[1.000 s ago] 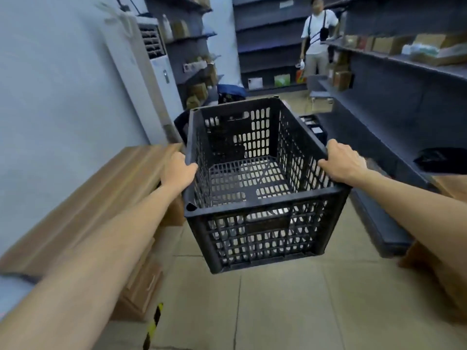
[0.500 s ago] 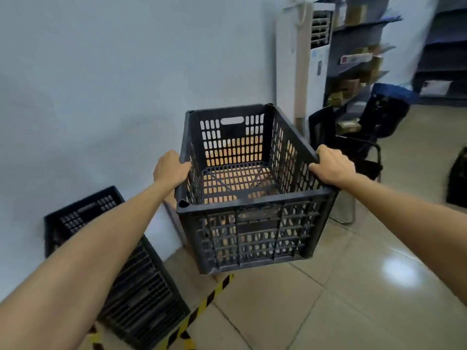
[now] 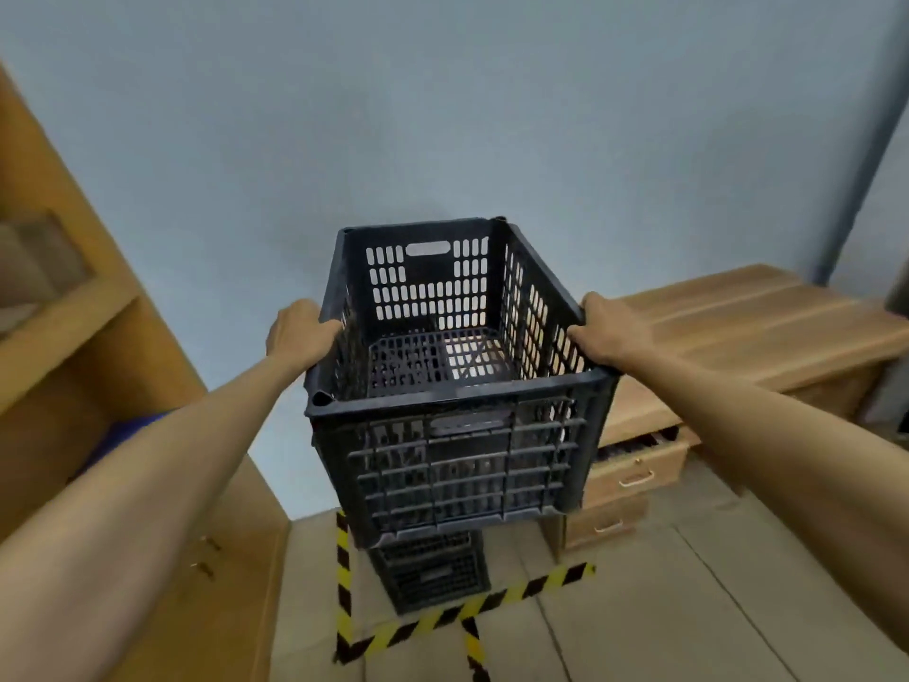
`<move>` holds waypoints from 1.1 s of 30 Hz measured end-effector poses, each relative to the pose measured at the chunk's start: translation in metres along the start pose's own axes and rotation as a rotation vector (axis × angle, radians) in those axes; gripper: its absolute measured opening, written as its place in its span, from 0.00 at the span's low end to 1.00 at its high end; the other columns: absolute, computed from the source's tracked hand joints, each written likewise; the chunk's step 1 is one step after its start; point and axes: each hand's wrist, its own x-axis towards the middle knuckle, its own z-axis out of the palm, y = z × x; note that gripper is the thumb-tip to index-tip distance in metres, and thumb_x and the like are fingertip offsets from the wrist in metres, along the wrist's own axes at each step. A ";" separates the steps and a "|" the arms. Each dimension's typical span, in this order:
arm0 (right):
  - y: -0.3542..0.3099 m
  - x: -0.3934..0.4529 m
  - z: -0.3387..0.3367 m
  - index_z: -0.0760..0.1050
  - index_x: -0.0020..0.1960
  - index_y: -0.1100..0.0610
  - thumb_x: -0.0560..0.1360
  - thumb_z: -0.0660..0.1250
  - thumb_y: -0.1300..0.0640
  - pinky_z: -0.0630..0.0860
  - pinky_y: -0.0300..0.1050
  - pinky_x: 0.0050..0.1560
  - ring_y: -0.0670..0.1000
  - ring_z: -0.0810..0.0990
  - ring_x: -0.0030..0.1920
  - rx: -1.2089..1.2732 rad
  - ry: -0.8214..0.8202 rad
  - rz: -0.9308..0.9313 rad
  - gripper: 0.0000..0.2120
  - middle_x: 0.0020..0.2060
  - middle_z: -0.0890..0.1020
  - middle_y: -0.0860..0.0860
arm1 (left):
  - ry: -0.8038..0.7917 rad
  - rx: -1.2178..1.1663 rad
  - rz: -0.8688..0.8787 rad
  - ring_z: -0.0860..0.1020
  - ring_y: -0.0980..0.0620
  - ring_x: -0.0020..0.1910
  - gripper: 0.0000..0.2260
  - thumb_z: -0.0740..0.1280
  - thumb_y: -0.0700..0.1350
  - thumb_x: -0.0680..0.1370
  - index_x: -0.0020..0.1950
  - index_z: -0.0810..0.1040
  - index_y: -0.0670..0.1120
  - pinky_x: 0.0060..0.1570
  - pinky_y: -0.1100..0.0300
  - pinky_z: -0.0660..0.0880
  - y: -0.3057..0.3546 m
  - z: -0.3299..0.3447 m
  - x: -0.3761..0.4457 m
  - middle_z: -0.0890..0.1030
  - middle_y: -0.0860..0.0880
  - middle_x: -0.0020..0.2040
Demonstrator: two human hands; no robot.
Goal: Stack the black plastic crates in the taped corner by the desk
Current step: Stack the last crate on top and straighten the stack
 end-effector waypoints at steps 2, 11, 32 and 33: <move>-0.032 0.029 0.028 0.69 0.57 0.61 0.77 0.62 0.52 0.71 0.49 0.42 0.60 0.74 0.45 0.028 -0.025 -0.025 0.15 0.52 0.78 0.61 | 0.014 0.020 -0.016 0.71 0.44 0.31 0.11 0.67 0.42 0.72 0.32 0.69 0.42 0.28 0.58 0.63 -0.034 -0.002 0.028 0.72 0.45 0.30; -0.133 0.147 0.122 0.69 0.56 0.61 0.77 0.61 0.53 0.71 0.50 0.43 0.60 0.76 0.48 -0.003 -0.090 -0.050 0.13 0.52 0.78 0.60 | -0.007 0.054 -0.086 0.71 0.44 0.31 0.12 0.66 0.41 0.73 0.32 0.66 0.43 0.29 0.57 0.63 -0.135 0.023 0.163 0.71 0.46 0.30; -0.194 0.301 0.197 0.63 0.62 0.62 0.79 0.58 0.56 0.68 0.49 0.44 0.59 0.72 0.44 0.058 -0.192 0.004 0.14 0.46 0.72 0.56 | -0.051 0.008 -0.146 0.73 0.42 0.38 0.10 0.67 0.43 0.75 0.38 0.69 0.43 0.33 0.56 0.66 -0.187 0.099 0.322 0.74 0.44 0.35; -0.194 0.303 0.197 0.62 0.62 0.62 0.79 0.58 0.57 0.68 0.50 0.44 0.59 0.72 0.44 0.052 -0.189 0.005 0.15 0.47 0.74 0.57 | -0.060 0.005 -0.151 0.74 0.42 0.39 0.09 0.67 0.44 0.75 0.40 0.70 0.42 0.35 0.55 0.67 -0.187 0.100 0.322 0.75 0.44 0.37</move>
